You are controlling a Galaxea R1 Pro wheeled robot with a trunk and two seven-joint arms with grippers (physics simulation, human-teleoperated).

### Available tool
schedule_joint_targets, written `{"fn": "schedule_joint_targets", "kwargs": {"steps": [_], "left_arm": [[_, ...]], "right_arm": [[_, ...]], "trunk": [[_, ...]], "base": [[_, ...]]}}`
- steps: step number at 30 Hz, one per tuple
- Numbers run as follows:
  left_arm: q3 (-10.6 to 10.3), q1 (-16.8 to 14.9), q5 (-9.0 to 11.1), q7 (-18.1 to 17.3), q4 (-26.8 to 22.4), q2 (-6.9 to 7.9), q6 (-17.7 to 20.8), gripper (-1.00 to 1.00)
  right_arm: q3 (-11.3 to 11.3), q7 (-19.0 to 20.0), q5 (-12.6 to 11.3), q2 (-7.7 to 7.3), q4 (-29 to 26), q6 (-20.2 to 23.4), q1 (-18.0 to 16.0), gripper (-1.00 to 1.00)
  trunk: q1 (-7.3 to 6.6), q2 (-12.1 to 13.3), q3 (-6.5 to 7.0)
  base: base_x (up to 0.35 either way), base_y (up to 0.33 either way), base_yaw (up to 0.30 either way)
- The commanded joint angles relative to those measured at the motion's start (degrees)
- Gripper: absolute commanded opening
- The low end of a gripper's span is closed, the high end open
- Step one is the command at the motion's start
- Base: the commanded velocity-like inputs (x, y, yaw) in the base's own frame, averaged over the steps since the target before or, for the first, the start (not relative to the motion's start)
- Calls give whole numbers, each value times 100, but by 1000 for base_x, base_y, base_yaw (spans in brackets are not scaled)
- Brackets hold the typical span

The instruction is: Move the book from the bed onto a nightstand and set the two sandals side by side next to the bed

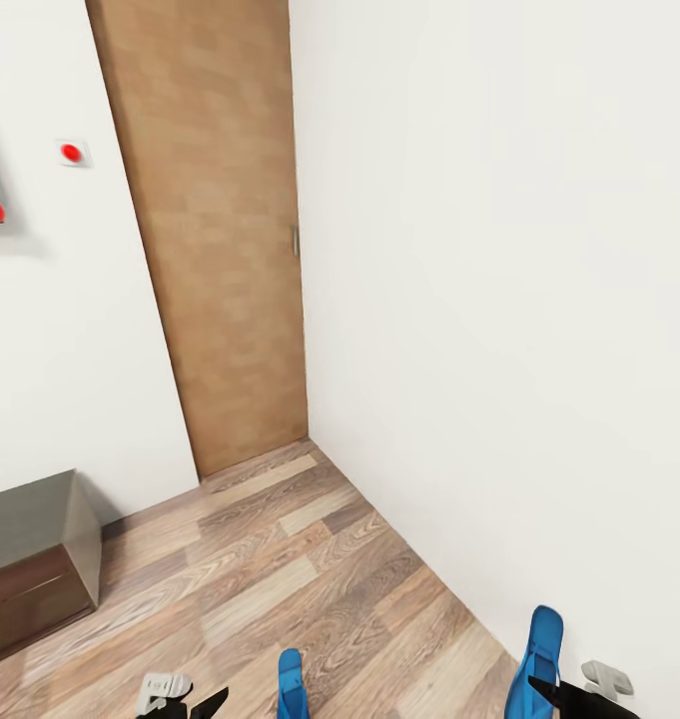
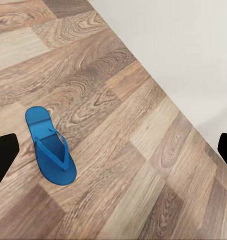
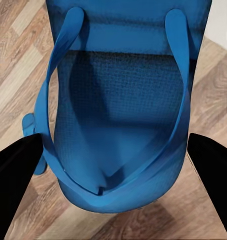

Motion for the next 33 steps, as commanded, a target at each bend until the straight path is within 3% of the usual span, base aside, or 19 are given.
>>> {"fn": "schedule_joint_targets", "kwargs": {"steps": [1,9,26,33], "left_arm": [[8,-4,27,-28,2,0,29,100],[14,-4,27,-28,3,0,29,100],[7,-5,27,-28,2,0,29,100],[0,-6,25,-26,1,-1,29,100]], "right_arm": [[-38,31,-11,3,-3,55,-4,-100],[-38,31,-11,3,-3,55,-4,-100],[-38,26,-11,3,-3,55,-4,-100],[-38,30,-9,3,-3,54,-4,-100]], "trunk": [[1,-2,-6],[1,-2,-6],[1,-2,-6],[1,-2,-6]], "base": [[182,-152,30],[103,-89,69],[2,-1,260],[84,-77,48]]}}
